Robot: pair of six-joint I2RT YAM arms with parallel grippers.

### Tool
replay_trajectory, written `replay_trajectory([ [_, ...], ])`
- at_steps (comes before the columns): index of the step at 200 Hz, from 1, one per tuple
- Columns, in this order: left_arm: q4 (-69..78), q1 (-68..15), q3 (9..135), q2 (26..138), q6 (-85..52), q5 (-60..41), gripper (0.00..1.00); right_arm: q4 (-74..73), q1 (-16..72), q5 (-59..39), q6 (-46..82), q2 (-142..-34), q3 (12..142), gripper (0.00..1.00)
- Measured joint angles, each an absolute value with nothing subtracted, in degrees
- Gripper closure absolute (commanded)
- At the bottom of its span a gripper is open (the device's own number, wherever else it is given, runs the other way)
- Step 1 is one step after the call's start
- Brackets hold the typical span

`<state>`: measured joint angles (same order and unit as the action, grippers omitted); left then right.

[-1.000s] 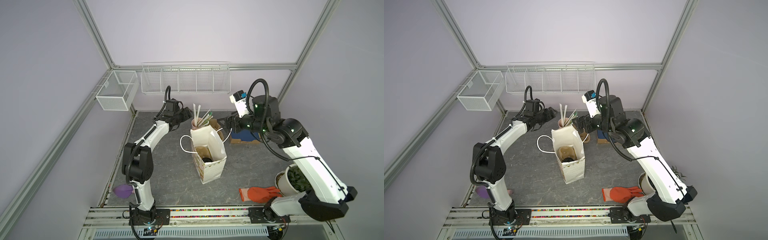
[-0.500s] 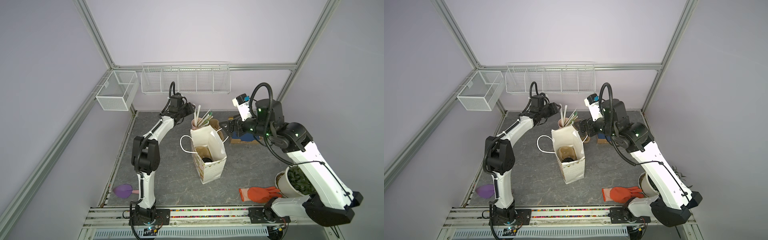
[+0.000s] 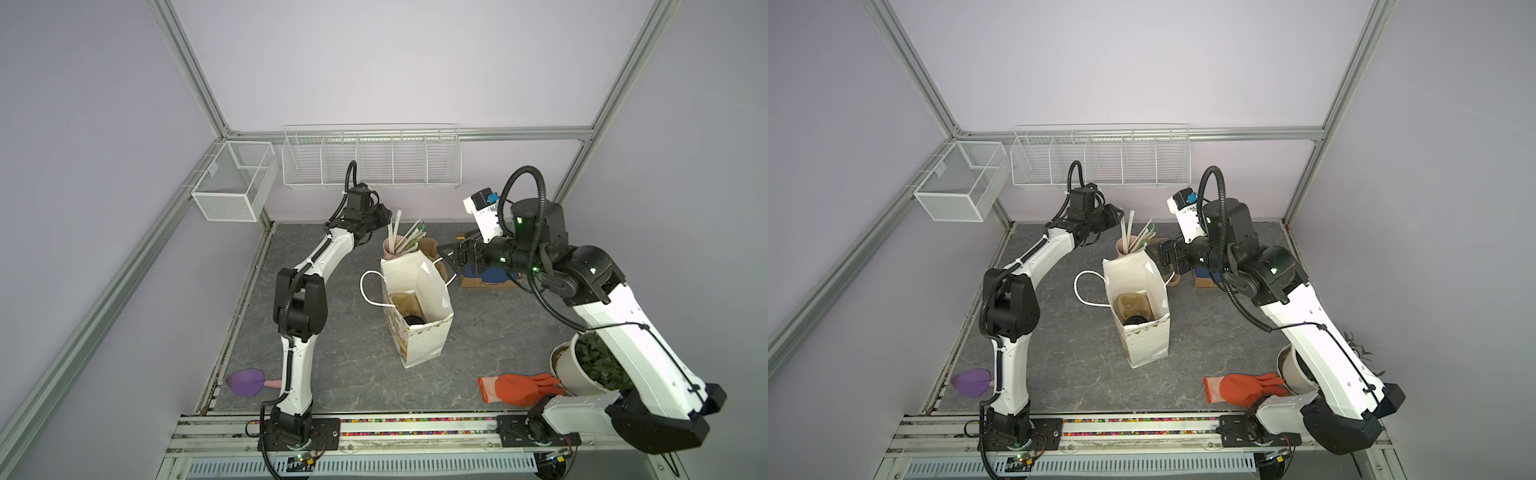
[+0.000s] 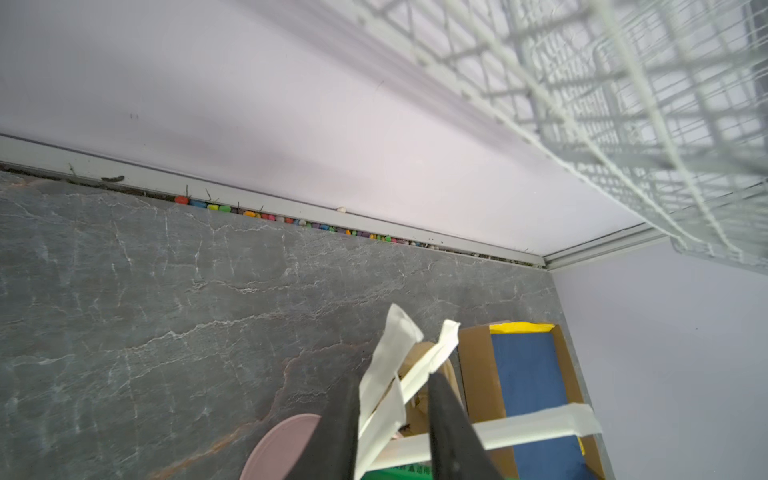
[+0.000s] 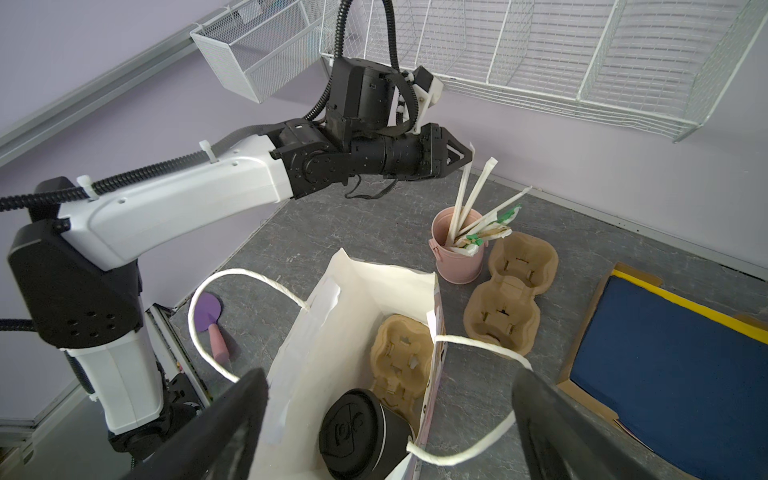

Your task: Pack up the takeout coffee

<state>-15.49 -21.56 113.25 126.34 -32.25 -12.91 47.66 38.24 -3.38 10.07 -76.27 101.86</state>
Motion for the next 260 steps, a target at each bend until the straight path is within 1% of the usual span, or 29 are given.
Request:
replay_trajectory([
  [27,-15.84,-21.82,114.43,128.11,-31.7,-12.12,0.68,47.29,38.24,-3.97,10.07,-76.27,101.62,0.06],
  [51,-16.29,-21.76,115.55,128.81,-31.62,-11.79,0.7,46.94,38.24,-4.32,10.07,-76.29,101.21,0.06],
  [70,-16.73,-21.76,116.03,129.14,-31.64,-11.53,0.73,46.78,38.24,-4.4,10.07,-76.31,101.06,0.05],
  [90,-16.84,-21.82,116.29,129.47,-31.46,-11.2,0.8,46.5,38.24,-4.47,10.07,-76.31,100.79,0.05],
  [145,-16.38,-21.76,116.49,129.78,-31.4,-10.74,0.86,46.0,38.24,-4.82,10.07,-76.34,100.47,0.05],
  [172,-15.97,-21.78,116.16,129.75,-31.27,-10.28,0.93,45.47,38.24,-5.08,10.07,-76.34,100.05,0.05],
  [188,-15.14,-21.76,115.33,129.43,-31.2,-10.2,0.96,45.45,38.24,-5.23,10.07,-76.34,99.61,0.05],
  [260,-13.61,-21.71,110.91,124.51,-30.76,-8.95,0.98,45.08,38.24,-5.3,10.09,-76.01,98.54,0.05],
])
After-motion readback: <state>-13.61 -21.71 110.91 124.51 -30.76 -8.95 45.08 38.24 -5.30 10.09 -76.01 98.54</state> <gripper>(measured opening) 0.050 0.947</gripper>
